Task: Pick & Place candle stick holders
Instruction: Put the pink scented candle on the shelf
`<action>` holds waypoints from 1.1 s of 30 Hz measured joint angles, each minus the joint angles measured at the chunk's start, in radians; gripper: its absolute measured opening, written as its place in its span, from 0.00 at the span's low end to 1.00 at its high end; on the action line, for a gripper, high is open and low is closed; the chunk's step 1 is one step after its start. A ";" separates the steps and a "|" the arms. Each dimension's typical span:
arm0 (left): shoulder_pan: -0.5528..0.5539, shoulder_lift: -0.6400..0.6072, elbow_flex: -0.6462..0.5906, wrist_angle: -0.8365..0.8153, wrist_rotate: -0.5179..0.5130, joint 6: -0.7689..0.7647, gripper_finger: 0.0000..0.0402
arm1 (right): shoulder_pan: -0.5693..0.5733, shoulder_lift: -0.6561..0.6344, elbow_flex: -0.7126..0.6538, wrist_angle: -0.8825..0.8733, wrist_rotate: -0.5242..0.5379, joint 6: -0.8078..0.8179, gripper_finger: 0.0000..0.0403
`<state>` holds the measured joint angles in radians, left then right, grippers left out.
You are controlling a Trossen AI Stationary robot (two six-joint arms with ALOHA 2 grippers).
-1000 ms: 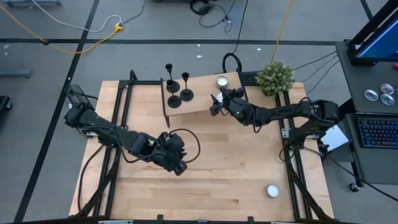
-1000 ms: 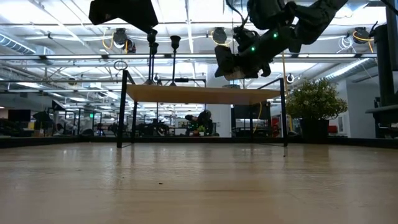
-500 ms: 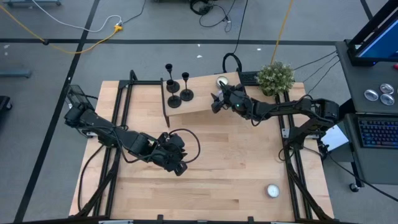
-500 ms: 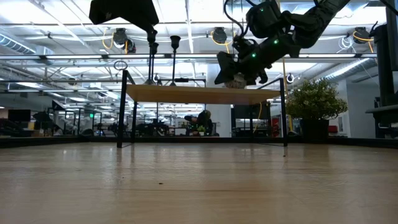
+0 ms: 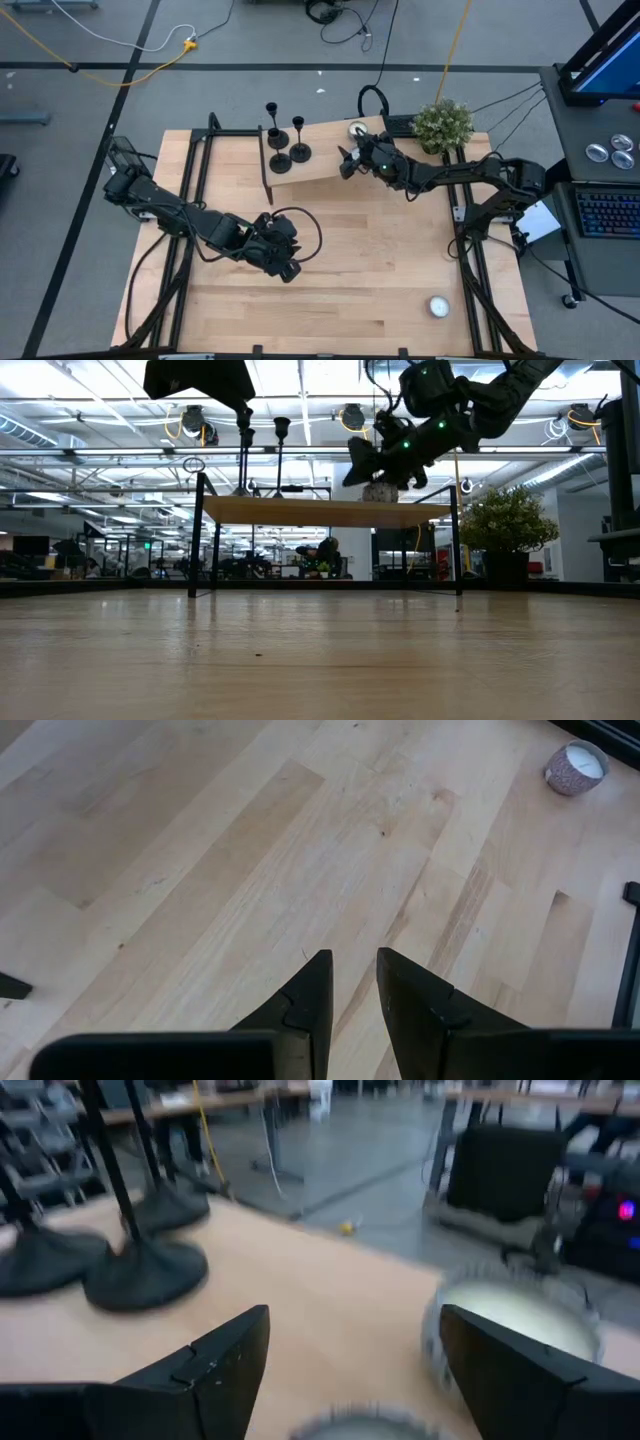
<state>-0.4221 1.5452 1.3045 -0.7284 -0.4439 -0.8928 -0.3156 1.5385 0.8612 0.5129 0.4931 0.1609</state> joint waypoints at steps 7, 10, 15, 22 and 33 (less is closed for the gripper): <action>0.000 0.000 0.000 0.000 0.002 -0.004 0.21 | 0.051 -0.101 0.000 0.052 -0.056 -0.027 0.71; 0.000 0.000 0.000 0.000 0.002 -0.004 0.21 | 0.124 -0.190 0.000 0.025 -0.076 -0.086 0.70; 0.000 0.000 0.000 0.000 0.000 0.011 0.21 | 0.306 -0.370 0.000 -0.221 -0.075 -0.090 0.64; 0.000 0.000 0.000 0.000 -0.016 0.068 0.21 | 0.578 -0.586 0.000 -0.686 -0.076 0.109 0.60; 0.005 -0.002 -0.055 0.104 -0.145 0.125 0.21 | 0.830 -0.695 0.000 -1.028 -0.136 0.490 0.59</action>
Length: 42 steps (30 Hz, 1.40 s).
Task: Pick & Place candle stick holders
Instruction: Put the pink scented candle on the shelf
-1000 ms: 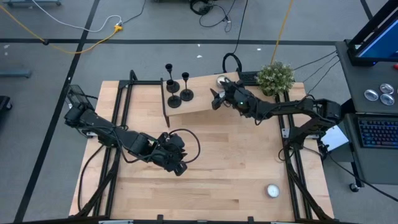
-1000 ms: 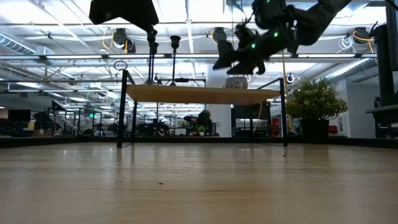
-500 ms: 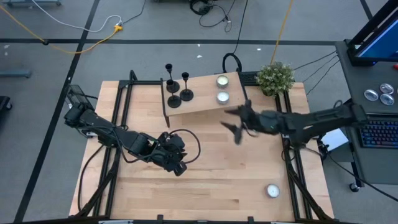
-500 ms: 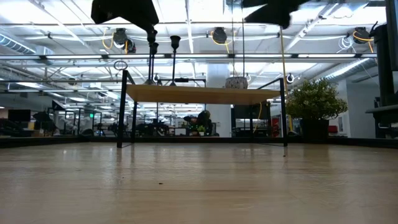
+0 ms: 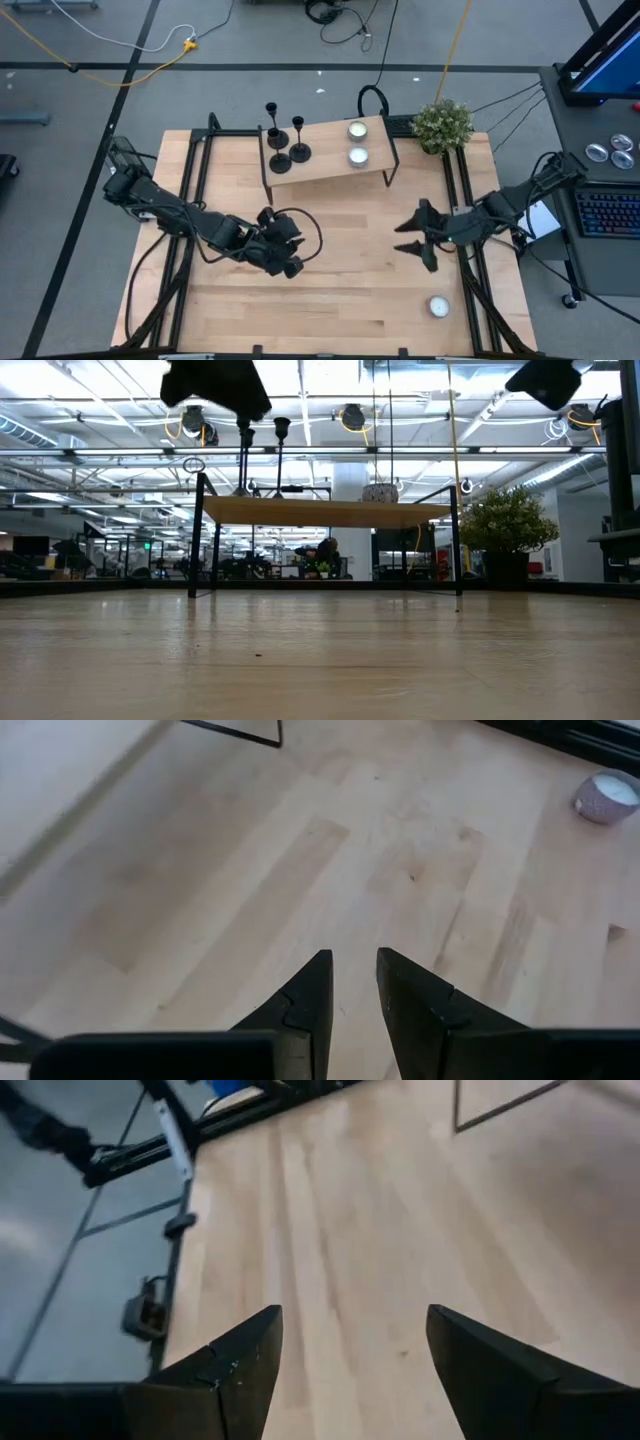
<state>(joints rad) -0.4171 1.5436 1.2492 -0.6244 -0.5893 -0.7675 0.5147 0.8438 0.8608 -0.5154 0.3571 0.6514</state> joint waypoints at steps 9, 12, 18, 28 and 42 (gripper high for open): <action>0.012 -0.062 -0.153 0.130 0.038 -0.044 0.21 | 0.054 0.108 0.142 -0.309 -0.119 0.053 0.59; 0.003 -0.143 -0.186 0.120 -0.011 -0.030 0.21 | 0.060 0.180 0.237 -0.497 -0.183 0.070 0.59; -0.035 -0.340 -0.288 0.173 -0.144 0.023 0.21 | 0.081 0.314 0.339 -0.681 -0.407 0.074 0.59; -0.170 -0.637 -0.510 0.202 -0.327 -0.028 0.21 | 0.169 0.454 0.341 -0.708 -0.590 0.222 0.59; -0.222 -0.708 -0.568 0.195 -0.328 -0.013 0.21 | 0.315 0.466 0.148 -0.466 -0.562 0.479 0.59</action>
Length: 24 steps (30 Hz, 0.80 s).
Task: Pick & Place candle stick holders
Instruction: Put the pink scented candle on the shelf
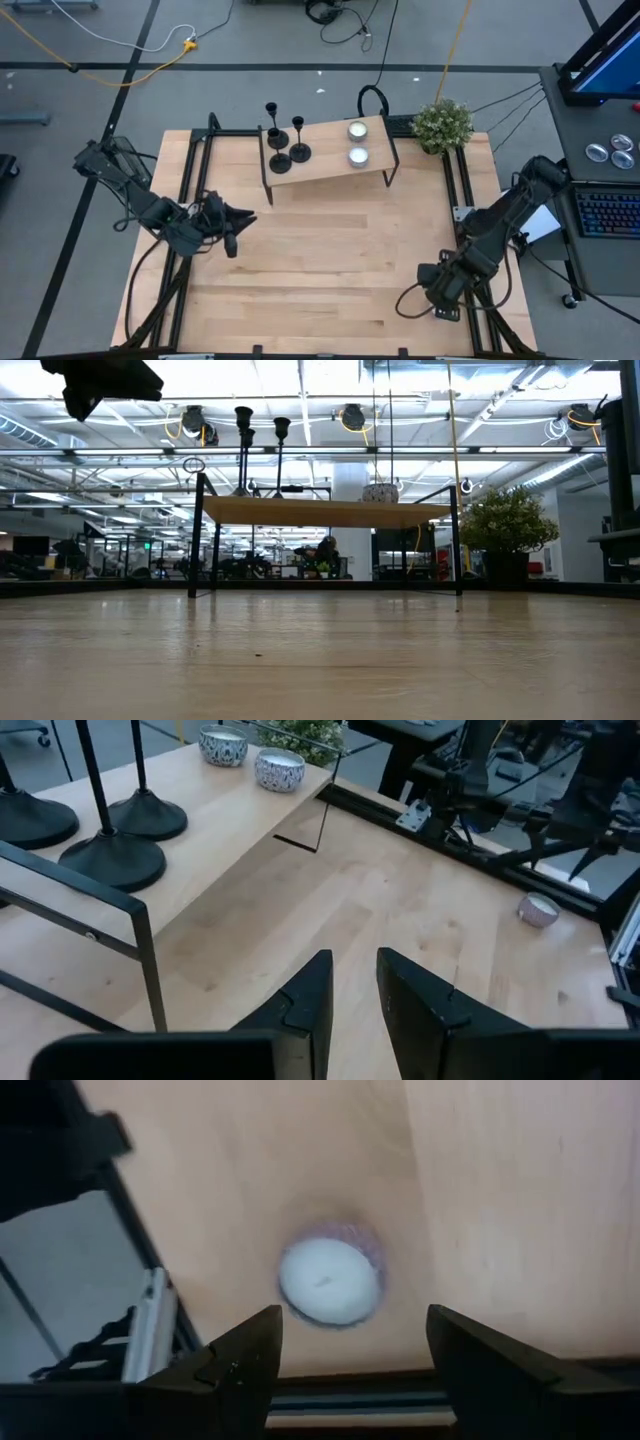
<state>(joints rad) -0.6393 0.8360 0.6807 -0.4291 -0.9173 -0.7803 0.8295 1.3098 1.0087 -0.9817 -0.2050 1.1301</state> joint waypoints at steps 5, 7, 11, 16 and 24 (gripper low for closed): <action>-0.004 0.000 0.000 -0.002 0.001 -0.007 0.21 | 0.041 -0.001 -0.065 0.031 0.018 0.079 0.59; -0.004 0.000 0.000 -0.001 0.001 -0.008 0.21 | 0.055 -0.001 -0.088 0.048 0.020 0.107 0.59; -0.004 0.000 0.000 0.003 0.001 -0.009 0.21 | 0.068 -0.001 -0.135 0.083 0.021 0.153 0.59; -0.004 0.000 0.000 0.009 0.001 -0.015 0.21 | 0.076 -0.001 -0.196 0.158 0.024 0.192 0.53; -0.004 0.000 0.000 0.009 0.002 -0.035 0.21 | 0.076 -0.001 -0.250 0.228 0.022 0.194 0.45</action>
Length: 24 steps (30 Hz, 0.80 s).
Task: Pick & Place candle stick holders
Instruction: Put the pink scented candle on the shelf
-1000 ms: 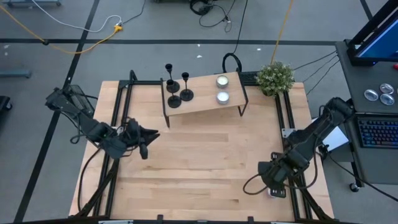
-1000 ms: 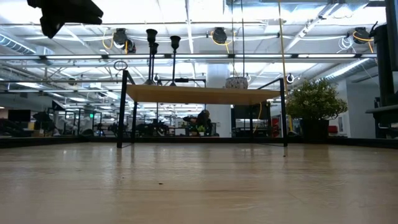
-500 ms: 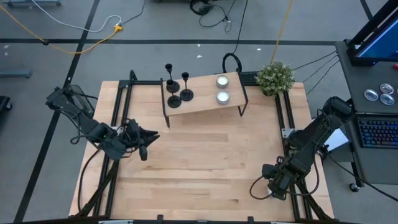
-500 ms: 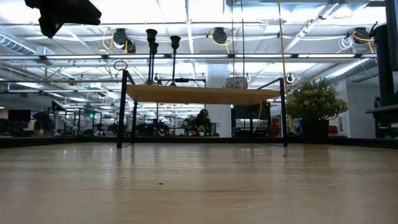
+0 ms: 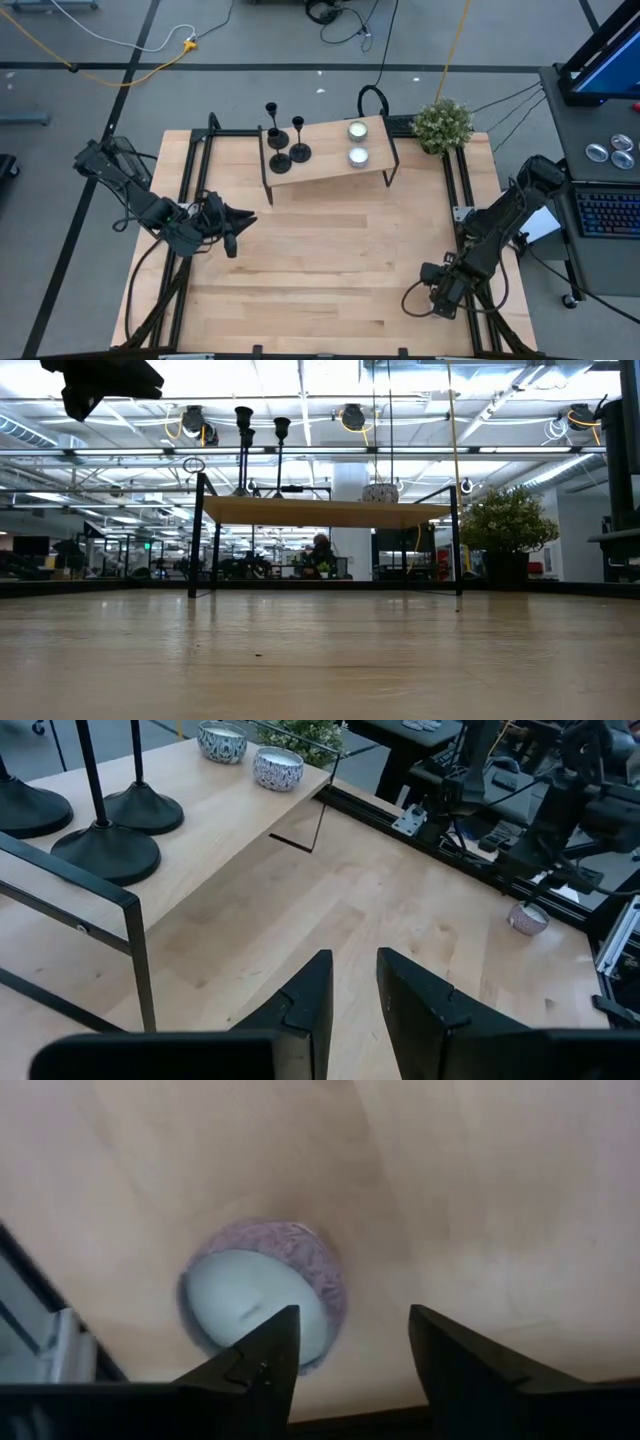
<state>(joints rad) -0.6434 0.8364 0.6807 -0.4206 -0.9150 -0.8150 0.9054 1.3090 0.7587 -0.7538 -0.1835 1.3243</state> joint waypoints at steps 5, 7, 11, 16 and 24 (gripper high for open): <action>0.000 0.000 0.000 0.000 0.000 -0.006 0.21 | 0.000 0.000 -0.025 0.010 -0.001 0.007 0.42; 0.000 0.000 0.000 0.000 0.000 -0.006 0.21 | 0.000 0.000 -0.030 0.012 -0.001 0.007 0.42; 0.000 0.000 0.000 0.000 0.000 -0.006 0.21 | 0.000 0.000 -0.036 0.014 -0.001 0.007 0.39; 0.000 0.000 0.000 -0.001 0.000 -0.007 0.21 | 0.000 0.000 -0.036 0.032 -0.002 0.003 0.31; 0.000 0.000 0.001 -0.002 0.000 -0.007 0.21 | 0.000 0.000 -0.036 0.032 -0.001 0.000 0.08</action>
<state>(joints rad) -0.6434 0.8364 0.6815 -0.4221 -0.9150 -0.8223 0.9051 1.3090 0.7227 -0.7215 -0.1844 1.3243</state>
